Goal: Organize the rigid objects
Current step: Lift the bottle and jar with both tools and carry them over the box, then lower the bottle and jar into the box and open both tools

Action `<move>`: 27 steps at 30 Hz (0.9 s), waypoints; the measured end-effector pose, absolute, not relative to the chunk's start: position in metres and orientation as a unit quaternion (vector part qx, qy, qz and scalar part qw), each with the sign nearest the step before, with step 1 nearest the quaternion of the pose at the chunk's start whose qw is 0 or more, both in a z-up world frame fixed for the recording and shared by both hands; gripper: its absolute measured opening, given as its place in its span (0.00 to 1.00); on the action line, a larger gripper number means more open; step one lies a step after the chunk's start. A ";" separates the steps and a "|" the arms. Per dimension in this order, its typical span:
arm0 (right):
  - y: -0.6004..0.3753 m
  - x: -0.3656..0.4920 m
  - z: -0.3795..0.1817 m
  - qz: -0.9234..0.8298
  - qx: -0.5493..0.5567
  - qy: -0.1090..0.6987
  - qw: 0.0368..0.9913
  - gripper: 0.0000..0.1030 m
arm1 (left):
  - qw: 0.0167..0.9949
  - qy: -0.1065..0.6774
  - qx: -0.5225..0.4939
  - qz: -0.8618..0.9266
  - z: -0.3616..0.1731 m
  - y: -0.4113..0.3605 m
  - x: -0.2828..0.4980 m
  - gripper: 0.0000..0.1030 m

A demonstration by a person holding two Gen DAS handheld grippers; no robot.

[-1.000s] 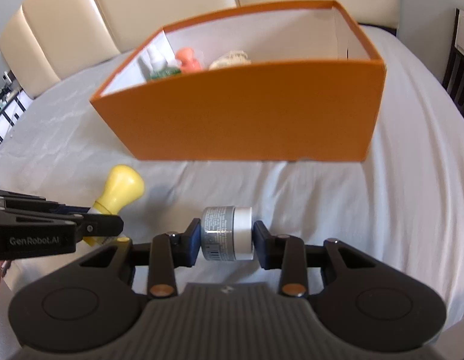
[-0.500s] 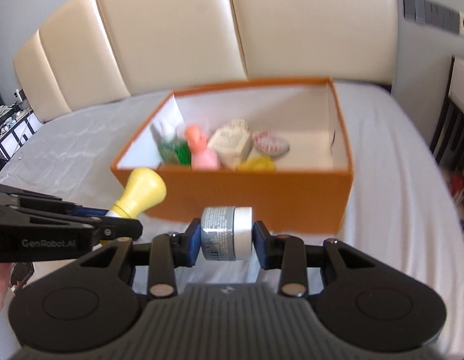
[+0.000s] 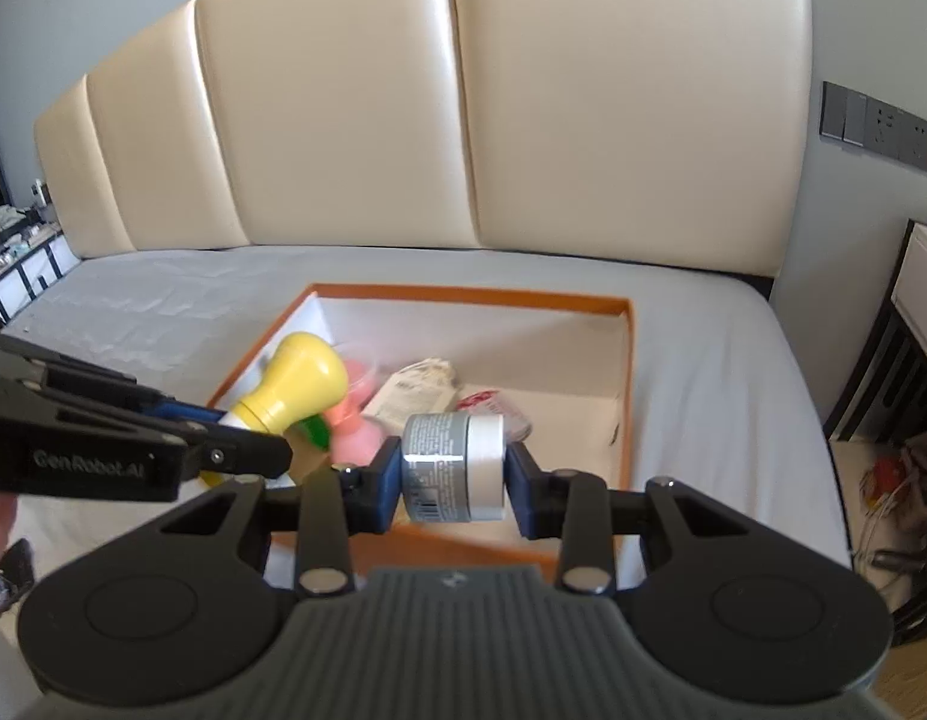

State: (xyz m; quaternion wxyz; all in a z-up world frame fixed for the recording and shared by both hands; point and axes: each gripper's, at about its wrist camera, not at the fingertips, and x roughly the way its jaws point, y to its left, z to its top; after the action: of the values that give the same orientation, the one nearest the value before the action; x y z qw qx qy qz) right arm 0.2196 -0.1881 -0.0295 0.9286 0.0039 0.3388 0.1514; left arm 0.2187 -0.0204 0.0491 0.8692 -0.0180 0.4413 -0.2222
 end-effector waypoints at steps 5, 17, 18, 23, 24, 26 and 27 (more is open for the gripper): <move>-0.189 0.268 -0.040 0.169 -0.041 0.374 0.911 0.35 | 0.852 0.470 -0.032 -0.227 0.031 -0.028 0.263 0.23; -0.157 0.364 -0.100 0.198 -0.201 0.459 0.842 0.35 | 0.821 0.530 -0.020 -0.211 -0.029 -0.048 0.337 0.23; -0.156 0.369 -0.104 0.199 -0.207 0.465 0.837 0.35 | 0.820 0.532 -0.019 -0.211 -0.032 -0.049 0.339 0.23; -0.141 0.390 -0.121 0.201 -0.282 0.463 0.816 0.35 | 0.818 0.533 -0.023 -0.213 -0.041 -0.050 0.348 0.23; -0.139 0.392 -0.124 0.200 -0.301 0.460 0.811 0.35 | 0.818 0.534 -0.023 -0.212 -0.042 -0.050 0.349 0.23; -0.135 0.395 -0.130 0.205 -0.338 0.456 0.797 0.35 | 0.817 0.536 -0.024 -0.211 -0.044 -0.049 0.351 0.23; -0.132 0.394 -0.132 0.213 -0.355 0.454 0.789 0.35 | 0.817 0.536 -0.025 -0.210 -0.045 -0.049 0.349 0.23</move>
State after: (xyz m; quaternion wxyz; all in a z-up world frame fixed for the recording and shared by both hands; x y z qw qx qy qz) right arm 0.3942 -0.1322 -0.1320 0.7889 -0.3551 0.4542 0.2128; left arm 0.3486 -0.0487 -0.0449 0.8173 -0.0248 0.5359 -0.2103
